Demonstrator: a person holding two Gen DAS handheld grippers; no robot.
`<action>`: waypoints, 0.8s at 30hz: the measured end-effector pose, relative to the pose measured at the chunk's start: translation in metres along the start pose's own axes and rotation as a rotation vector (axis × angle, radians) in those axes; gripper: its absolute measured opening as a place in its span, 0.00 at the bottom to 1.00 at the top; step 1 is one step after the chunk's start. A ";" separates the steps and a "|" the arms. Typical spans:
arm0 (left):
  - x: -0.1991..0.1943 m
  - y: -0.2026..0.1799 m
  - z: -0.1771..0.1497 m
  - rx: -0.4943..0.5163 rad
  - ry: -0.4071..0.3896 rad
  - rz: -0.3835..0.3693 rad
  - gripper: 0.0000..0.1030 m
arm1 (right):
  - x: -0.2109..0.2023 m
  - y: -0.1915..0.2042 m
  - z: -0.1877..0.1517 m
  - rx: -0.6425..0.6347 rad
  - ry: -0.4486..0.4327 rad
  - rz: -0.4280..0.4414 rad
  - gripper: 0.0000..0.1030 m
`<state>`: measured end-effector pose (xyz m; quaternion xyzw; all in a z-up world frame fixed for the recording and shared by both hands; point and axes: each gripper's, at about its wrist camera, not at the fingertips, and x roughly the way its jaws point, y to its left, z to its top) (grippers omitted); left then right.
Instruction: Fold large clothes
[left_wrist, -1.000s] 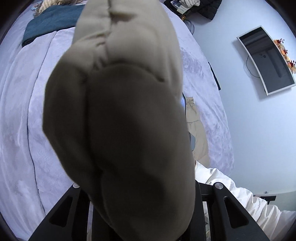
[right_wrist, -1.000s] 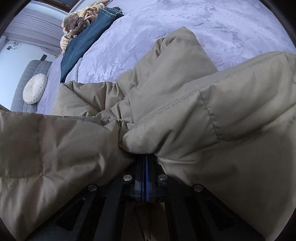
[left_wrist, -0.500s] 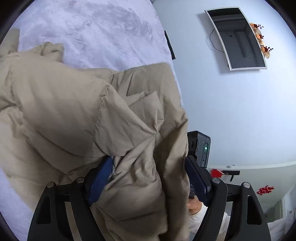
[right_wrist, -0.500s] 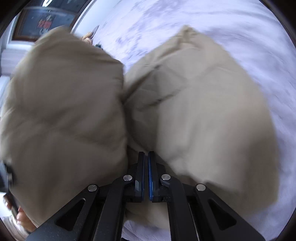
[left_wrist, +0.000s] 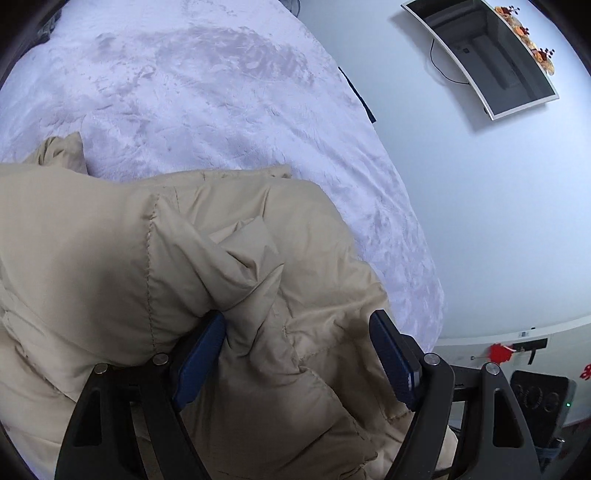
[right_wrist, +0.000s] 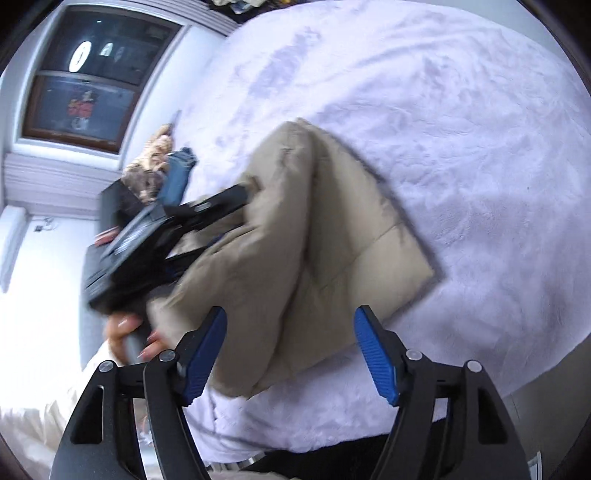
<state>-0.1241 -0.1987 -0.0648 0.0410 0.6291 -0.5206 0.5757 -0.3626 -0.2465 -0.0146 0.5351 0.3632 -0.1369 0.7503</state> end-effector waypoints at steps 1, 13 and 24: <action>0.001 -0.002 0.003 0.011 -0.007 0.013 0.78 | -0.003 0.005 -0.002 -0.012 0.014 0.030 0.82; -0.095 0.054 0.003 0.107 -0.338 0.340 0.78 | 0.041 0.038 0.020 -0.189 -0.005 -0.263 0.12; -0.008 0.080 0.052 0.105 -0.316 0.422 0.78 | 0.036 -0.021 0.017 -0.228 -0.021 -0.460 0.11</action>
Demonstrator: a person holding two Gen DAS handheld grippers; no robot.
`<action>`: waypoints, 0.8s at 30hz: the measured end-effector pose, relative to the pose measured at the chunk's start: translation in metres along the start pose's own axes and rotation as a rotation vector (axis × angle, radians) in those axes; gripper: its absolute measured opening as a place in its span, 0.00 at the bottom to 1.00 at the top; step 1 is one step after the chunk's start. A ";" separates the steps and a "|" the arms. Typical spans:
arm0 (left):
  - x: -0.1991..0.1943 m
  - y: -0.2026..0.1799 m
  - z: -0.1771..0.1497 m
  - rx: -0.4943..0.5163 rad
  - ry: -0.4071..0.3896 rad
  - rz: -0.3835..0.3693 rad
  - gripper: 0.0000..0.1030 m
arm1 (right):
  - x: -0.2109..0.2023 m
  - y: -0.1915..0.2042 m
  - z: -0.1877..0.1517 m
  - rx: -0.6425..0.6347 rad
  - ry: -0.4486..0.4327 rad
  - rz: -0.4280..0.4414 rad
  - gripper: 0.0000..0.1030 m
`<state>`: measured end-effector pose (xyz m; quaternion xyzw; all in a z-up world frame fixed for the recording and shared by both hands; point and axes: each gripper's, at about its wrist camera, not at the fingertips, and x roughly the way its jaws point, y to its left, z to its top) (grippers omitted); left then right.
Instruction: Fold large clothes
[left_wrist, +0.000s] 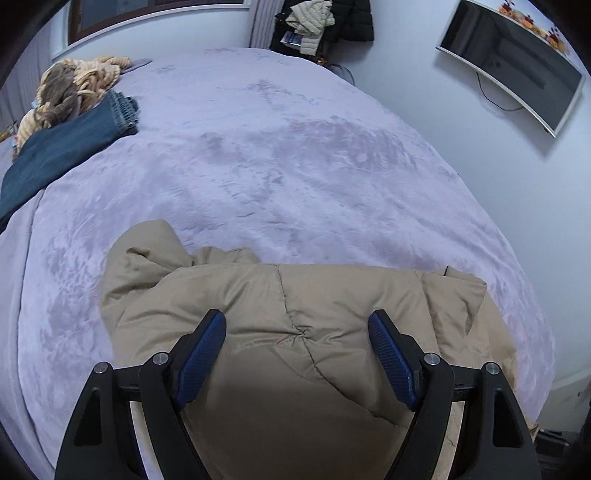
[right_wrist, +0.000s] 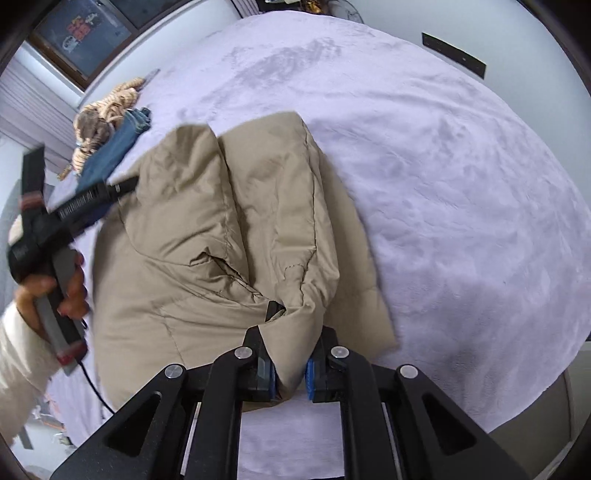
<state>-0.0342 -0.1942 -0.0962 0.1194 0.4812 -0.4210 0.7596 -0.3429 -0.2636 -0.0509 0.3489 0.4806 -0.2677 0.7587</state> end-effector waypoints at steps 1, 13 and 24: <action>0.008 -0.010 0.001 0.019 0.010 -0.011 0.78 | 0.005 -0.009 -0.002 0.019 0.012 -0.005 0.11; 0.016 -0.019 0.000 0.024 0.036 -0.008 0.78 | -0.038 -0.047 0.060 0.120 -0.079 0.215 0.67; 0.029 -0.035 0.001 0.053 0.048 0.049 0.78 | 0.070 -0.006 0.124 0.072 0.068 0.169 0.06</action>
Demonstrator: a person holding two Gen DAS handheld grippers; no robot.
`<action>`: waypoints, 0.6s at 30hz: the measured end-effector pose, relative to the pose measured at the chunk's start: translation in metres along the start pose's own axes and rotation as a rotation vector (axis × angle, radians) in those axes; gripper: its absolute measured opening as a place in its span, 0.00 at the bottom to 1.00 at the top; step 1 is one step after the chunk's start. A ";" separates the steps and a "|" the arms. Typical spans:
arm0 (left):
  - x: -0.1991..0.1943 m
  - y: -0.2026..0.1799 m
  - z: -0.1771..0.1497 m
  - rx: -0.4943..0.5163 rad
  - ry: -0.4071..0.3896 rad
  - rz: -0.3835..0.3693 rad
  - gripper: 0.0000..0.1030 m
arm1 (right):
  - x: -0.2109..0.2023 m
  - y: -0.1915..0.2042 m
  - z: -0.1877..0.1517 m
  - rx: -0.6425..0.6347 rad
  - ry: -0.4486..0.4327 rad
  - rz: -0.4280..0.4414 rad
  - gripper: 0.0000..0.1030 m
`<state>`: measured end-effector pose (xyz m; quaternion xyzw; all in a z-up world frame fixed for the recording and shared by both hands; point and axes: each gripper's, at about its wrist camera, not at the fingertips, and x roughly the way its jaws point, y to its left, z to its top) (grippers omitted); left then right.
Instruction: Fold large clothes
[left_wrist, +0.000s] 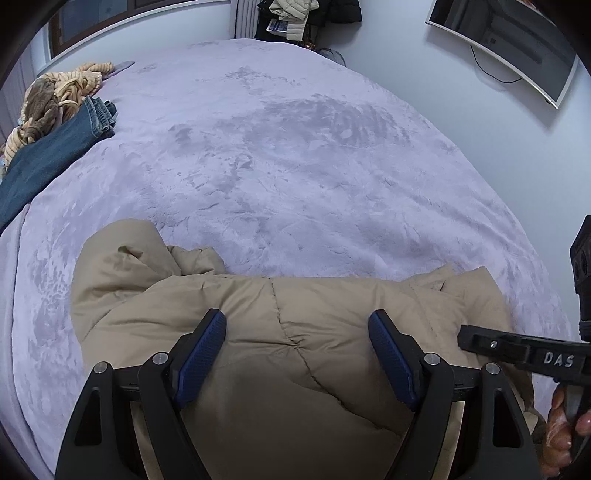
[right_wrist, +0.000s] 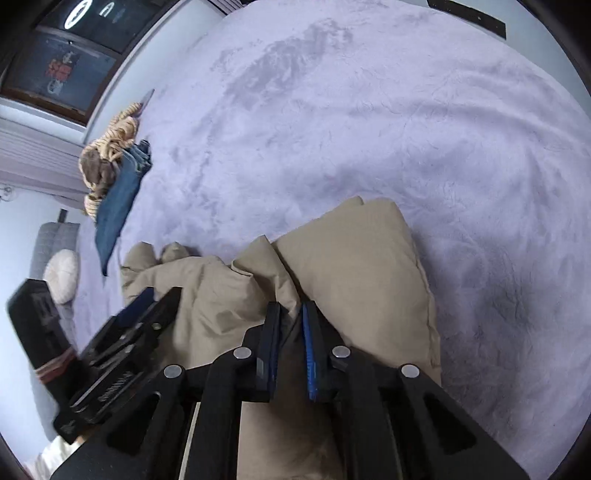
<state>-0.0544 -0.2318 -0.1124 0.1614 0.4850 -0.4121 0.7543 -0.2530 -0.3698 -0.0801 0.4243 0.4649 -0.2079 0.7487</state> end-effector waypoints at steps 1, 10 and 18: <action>0.003 -0.002 0.000 0.007 0.007 0.002 0.78 | 0.003 -0.004 -0.003 -0.008 0.006 -0.011 0.06; -0.039 0.013 -0.006 -0.020 0.019 -0.006 0.82 | 0.014 -0.007 -0.006 -0.030 0.026 -0.026 0.06; -0.084 0.030 -0.077 -0.094 0.101 0.036 0.82 | -0.010 0.000 -0.011 -0.065 0.059 0.006 0.11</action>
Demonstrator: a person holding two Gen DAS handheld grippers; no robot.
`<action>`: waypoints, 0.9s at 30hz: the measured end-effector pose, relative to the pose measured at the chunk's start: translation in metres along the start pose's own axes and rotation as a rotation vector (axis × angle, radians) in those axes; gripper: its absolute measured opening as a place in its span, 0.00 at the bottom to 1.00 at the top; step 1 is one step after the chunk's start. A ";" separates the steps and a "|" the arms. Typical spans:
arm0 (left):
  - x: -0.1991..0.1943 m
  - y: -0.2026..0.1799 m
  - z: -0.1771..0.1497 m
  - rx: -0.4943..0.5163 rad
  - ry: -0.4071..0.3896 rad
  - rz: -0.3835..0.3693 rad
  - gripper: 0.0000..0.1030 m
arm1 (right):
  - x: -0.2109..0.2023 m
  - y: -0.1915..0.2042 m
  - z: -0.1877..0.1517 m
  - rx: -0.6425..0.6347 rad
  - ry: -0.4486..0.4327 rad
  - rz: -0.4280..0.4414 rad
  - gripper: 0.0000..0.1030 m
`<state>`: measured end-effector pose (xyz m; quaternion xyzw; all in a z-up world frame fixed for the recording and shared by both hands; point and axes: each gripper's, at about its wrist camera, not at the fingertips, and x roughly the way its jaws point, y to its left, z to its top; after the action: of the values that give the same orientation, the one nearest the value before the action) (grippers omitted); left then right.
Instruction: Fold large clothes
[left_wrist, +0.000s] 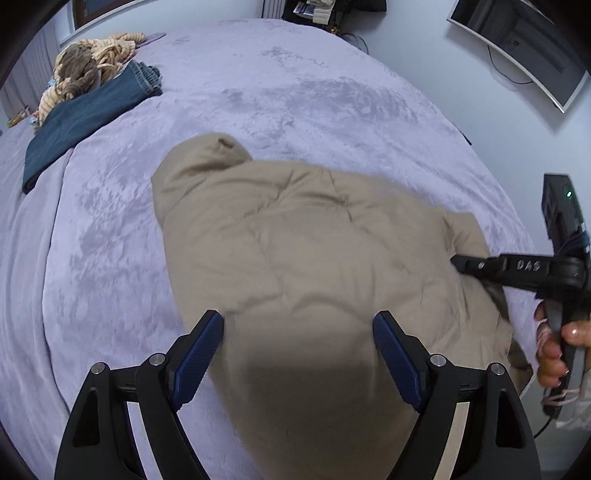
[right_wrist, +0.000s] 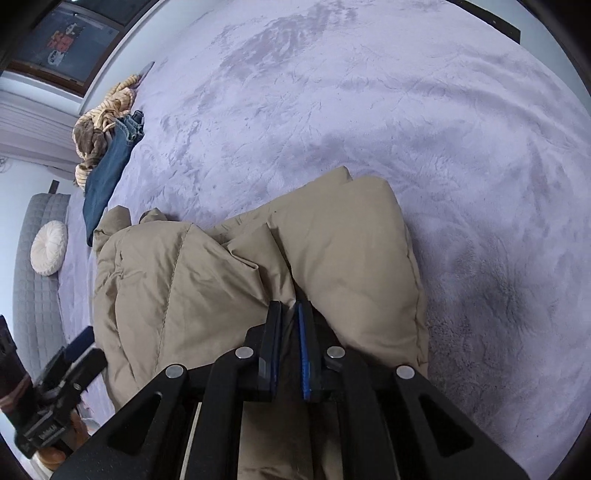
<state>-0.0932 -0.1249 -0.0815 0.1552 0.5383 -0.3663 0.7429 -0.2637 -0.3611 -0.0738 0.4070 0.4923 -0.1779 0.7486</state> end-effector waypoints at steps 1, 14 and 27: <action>0.000 0.001 -0.007 -0.019 0.010 0.007 0.82 | -0.008 0.003 -0.003 -0.014 0.001 -0.003 0.11; -0.016 -0.001 -0.033 -0.185 0.056 0.087 0.82 | -0.042 0.036 -0.069 -0.202 0.089 0.078 0.11; -0.036 0.007 -0.060 -0.204 0.092 0.096 0.82 | -0.025 0.040 -0.078 -0.185 0.115 0.026 0.11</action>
<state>-0.1349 -0.0688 -0.0722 0.1212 0.5983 -0.2663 0.7460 -0.2945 -0.2792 -0.0491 0.3521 0.5434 -0.0985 0.7557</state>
